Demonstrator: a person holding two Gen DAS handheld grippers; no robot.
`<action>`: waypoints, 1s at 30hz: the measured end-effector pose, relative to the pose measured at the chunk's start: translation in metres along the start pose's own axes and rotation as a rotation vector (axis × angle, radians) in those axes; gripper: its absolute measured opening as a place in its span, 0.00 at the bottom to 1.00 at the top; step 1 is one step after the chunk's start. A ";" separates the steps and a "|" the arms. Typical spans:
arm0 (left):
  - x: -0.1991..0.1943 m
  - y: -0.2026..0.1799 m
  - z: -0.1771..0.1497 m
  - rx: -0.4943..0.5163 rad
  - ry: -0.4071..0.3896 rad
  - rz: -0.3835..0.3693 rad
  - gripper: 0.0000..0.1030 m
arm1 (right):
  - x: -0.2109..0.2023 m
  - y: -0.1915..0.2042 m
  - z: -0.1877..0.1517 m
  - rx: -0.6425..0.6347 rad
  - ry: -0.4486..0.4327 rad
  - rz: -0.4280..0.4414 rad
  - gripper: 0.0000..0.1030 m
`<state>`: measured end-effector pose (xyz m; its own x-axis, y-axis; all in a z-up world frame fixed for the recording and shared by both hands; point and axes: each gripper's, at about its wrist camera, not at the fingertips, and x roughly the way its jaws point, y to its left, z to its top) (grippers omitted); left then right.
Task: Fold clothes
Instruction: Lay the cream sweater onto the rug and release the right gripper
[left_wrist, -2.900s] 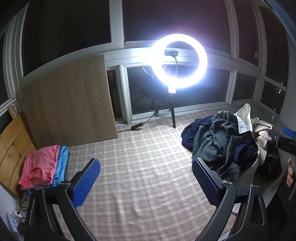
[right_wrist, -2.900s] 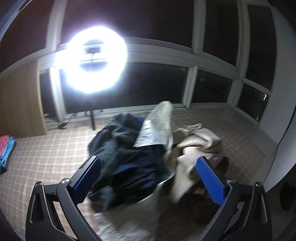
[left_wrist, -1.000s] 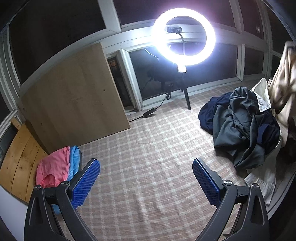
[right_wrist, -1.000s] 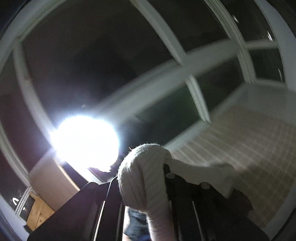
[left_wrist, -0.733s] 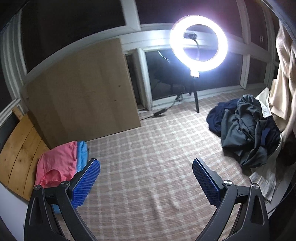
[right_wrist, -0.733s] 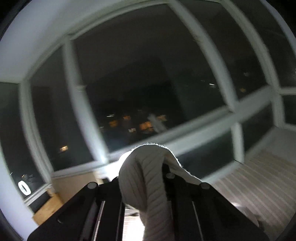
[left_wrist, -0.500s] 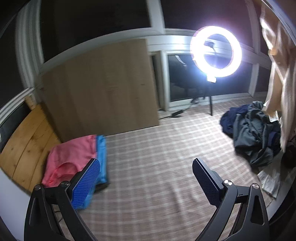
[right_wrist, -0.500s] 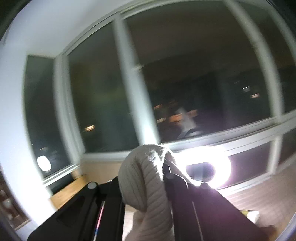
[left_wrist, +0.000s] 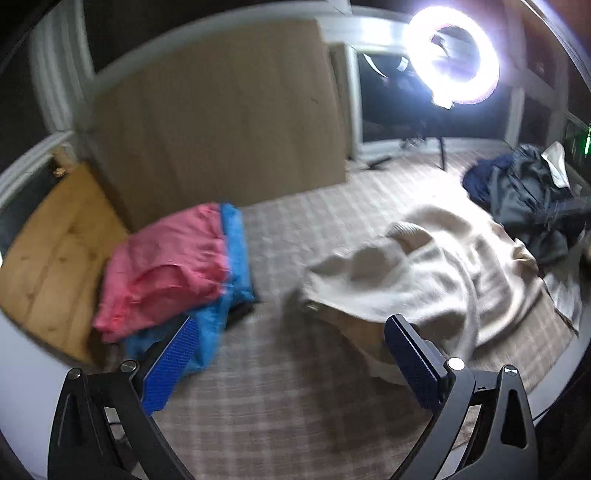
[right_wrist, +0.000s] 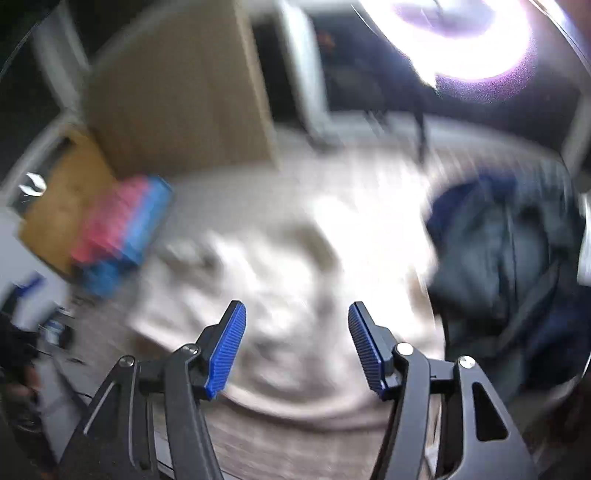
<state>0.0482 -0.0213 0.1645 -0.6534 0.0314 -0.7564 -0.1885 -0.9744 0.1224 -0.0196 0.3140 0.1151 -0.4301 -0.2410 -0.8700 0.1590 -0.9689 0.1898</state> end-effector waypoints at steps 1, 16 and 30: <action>0.008 -0.007 0.000 0.008 0.012 -0.029 0.98 | 0.014 -0.009 -0.016 0.016 0.041 -0.005 0.55; 0.116 -0.079 -0.001 -0.014 0.250 -0.377 0.20 | 0.072 0.009 -0.040 0.041 0.072 0.047 0.56; 0.042 0.070 -0.075 -0.495 0.180 -0.111 0.54 | 0.071 0.043 0.076 -0.287 0.023 0.086 0.65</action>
<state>0.0625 -0.1045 0.0931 -0.5050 0.1438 -0.8511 0.1472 -0.9572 -0.2491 -0.1109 0.2510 0.0964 -0.3840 -0.3172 -0.8671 0.4401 -0.8885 0.1301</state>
